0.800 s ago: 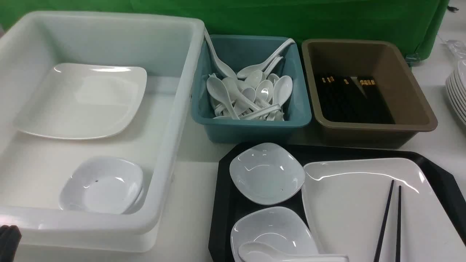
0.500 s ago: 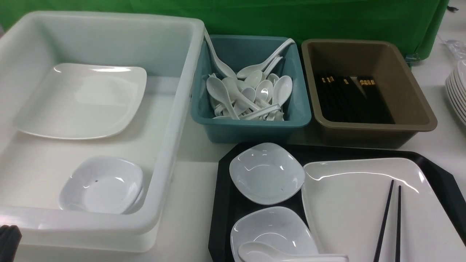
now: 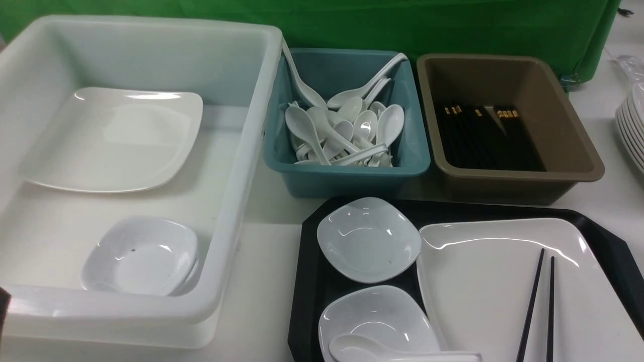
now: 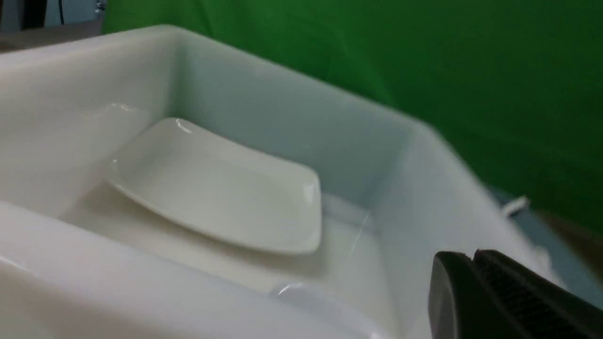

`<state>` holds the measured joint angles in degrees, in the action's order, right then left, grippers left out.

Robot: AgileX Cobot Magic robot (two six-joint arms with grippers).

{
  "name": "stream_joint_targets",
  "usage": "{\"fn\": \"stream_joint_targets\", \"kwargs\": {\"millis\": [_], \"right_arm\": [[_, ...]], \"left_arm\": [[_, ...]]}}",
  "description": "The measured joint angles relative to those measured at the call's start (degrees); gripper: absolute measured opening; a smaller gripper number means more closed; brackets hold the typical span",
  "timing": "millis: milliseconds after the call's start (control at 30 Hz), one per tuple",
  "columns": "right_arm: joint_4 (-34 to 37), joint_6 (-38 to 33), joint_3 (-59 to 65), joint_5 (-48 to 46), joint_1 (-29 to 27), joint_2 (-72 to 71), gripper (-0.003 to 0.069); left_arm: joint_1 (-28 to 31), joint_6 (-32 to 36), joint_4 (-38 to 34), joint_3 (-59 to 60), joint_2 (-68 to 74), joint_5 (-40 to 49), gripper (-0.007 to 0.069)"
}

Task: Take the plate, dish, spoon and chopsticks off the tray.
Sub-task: Use the right arm to grab a pair of chopsticks from the plate

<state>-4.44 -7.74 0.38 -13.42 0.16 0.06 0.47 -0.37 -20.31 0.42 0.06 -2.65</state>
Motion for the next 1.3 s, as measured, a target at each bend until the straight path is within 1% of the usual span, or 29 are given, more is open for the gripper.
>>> {"fn": "stream_joint_targets", "kwargs": {"millis": [67, 100, 200, 233, 267, 300, 367, 433, 500, 567, 600, 667, 700, 733, 767, 800, 833, 867, 933, 967, 1067, 1100, 1133, 1233, 1300], "right_arm": [[2.0, 4.1, 0.0, 3.1, 0.0, 0.0, 0.0242], [4.9, 8.7, 0.0, 6.9, 0.0, 0.0, 0.0242], [11.2, 28.4, 0.0, 17.4, 0.0, 0.0, 0.0242], [12.0, 34.1, 0.0, 20.4, 0.0, 0.0, 0.0242], [12.5, 37.8, 0.0, 22.7, 0.0, 0.0, 0.0242], [12.7, 39.6, 0.0, 24.2, 0.0, 0.0, 0.0242], [12.9, 40.2, 0.0, 25.8, 0.0, 0.0, 0.0242], [13.1, 40.5, 0.0, 27.5, 0.0, 0.0, 0.0242], [13.1, 42.6, 0.0, 31.9, 0.1, 0.0, 0.0235], [13.1, 43.4, -1.0, 32.7, 0.3, 0.0, 0.0205], [12.9, 43.3, -2.4, 31.3, 0.6, 0.0, 0.0181], [11.9, 41.7, -7.1, 25.3, 1.6, 0.7, 0.0115], [11.3, 39.6, -10.9, 20.2, 2.3, 2.0, 0.0075], [10.9, 37.5, -14.8, 14.8, 2.9, 3.9, 0.0054], [10.7, 33.8, -18.8, 9.4, 3.9, 6.5, 0.0038], [10.5, 30.0, -24.9, 2.0, 5.2, 11.6, 0.0031], [10.5, 27.9, -28.5, -3.1, 6.1, 15.3, 0.0029], [10.5, 26.1, -32.0, -8.3, 7.0, 19.2, 0.0029], [10.2, 23.9, -37.3, -17.4, 8.3, 25.4, 0.0033], [10.1, 23.2, -39.8, -21.4, 9.1, 28.6, 0.0040], [10.0, 21.7, -46.7, -33.6, 10.5, 39.8, 0.0093], [10.0, 21.7, -48.4, -36.5, 10.9, 43.8, 0.0139], [10.0, 21.7, -48.9, -37.5, 11.0, 46.3, 0.0163], [9.8, 21.2, -49.7, -38.9, 11.1, 53.6, 0.0293], [9.5, 20.9, -49.8, -38.7, 11.1, 59.8, 0.0434]], "left_arm": [[0.0, -0.8, -1.8, 0.0, 0.0, -3.0, 0.0017], [0.0, -1.2, -2.3, 0.0, 0.0, -4.7, 0.0017], [0.0, -2.8, -2.6, 0.0, 0.0, -8.9, 0.0017], [0.0, -4.0, -2.7, 0.0, 0.0, -10.7, 0.0017], [0.0, -6.2, -2.8, 0.0, 0.0, -12.6, 0.0017], [0.0, -9.4, -2.8, 0.0, 0.0, -15.8, 0.0017], [0.0, -17.7, -1.4, 0.0, 0.0, -22.4, 0.0017], [0.0, -22.5, 0.7, -0.6, 0.0, -26.0, 0.0017], [0.0, -26.4, 4.6, -3.9, -0.1, -25.1, 0.0017], [0.0, -28.6, 8.8, -8.7, 0.1, -21.4, 0.0017], [0.0, -29.7, 11.1, -11.7, 0.5, -18.3, 0.0017], [0.0, -31.5, 15.7, -18.1, 2.7, -10.1, 0.0017], [0.0, -31.8, 17.4, -22.1, 4.1, -4.1, 0.0017], [0.0, -31.6, 19.0, -25.9, 6.4, 2.1, 0.0017], [0.0, -30.5, 19.9, -29.5, 9.5, 8.3, 0.0017], [0.0, -27.1, 20.3, -34.6, 13.6, 17.8, 0.0017], [0.0, -24.0, 20.3, -37.4, 16.7, 23.3, 0.0017], [0.0, -21.2, 19.6, -38.9, 18.7, 26.5, 0.0017], [0.0, -13.8, 18.2, -43.1, 26.1, 36.6, 0.0017], [0.0, -11.9, 17.7, -44.2, 27.9, 38.9, 0.0017], [0.0, -5.0, 14.8, -46.2, 35.3, 47.8, 0.0017], [0.0, -2.9, 13.1, -46.5, 38.3, 50.3, 0.0017], [0.0, -1.8, 12.2, -46.5, 39.9, 52.1, 0.0017], [0.0, 1.4, 10.0, -46.5, 43.1, 54.6, 0.0017], [0.0, 3.3, 9.0, -46.5, 45.1, 55.2, 0.0017]]}}
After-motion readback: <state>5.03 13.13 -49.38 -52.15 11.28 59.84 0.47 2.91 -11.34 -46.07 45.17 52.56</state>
